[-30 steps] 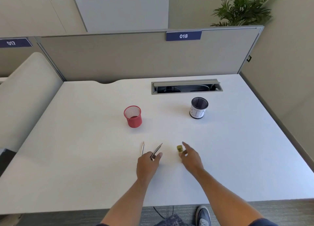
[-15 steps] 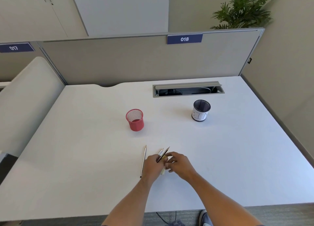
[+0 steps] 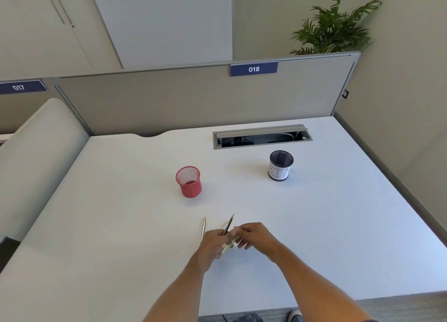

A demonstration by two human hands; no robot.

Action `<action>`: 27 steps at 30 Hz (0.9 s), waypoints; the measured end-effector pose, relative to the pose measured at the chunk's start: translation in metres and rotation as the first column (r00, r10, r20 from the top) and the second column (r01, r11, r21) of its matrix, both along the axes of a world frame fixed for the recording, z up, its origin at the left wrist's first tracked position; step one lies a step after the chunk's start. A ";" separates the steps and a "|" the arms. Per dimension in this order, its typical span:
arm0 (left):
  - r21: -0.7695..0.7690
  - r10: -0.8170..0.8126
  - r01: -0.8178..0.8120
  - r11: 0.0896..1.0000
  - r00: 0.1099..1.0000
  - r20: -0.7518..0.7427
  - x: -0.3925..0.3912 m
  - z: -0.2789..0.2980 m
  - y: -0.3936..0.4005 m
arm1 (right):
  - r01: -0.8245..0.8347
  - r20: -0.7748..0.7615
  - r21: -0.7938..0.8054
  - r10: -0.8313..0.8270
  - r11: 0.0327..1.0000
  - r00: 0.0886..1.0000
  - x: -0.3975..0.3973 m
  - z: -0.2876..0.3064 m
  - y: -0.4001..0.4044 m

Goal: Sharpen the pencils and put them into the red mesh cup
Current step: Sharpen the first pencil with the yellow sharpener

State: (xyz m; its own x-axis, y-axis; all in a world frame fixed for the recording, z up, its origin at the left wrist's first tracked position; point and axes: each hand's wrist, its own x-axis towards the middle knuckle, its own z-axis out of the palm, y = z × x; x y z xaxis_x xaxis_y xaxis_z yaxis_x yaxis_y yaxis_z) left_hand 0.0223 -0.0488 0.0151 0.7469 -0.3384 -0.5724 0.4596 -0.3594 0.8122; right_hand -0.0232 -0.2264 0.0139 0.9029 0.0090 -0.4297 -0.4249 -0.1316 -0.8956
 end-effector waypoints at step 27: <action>0.029 -0.060 0.057 0.998 0.991 0.122 0.006 0.002 0.005 | -0.003 -0.172 0.045 0.010 0.999 0.985 0.006 0.010 -0.020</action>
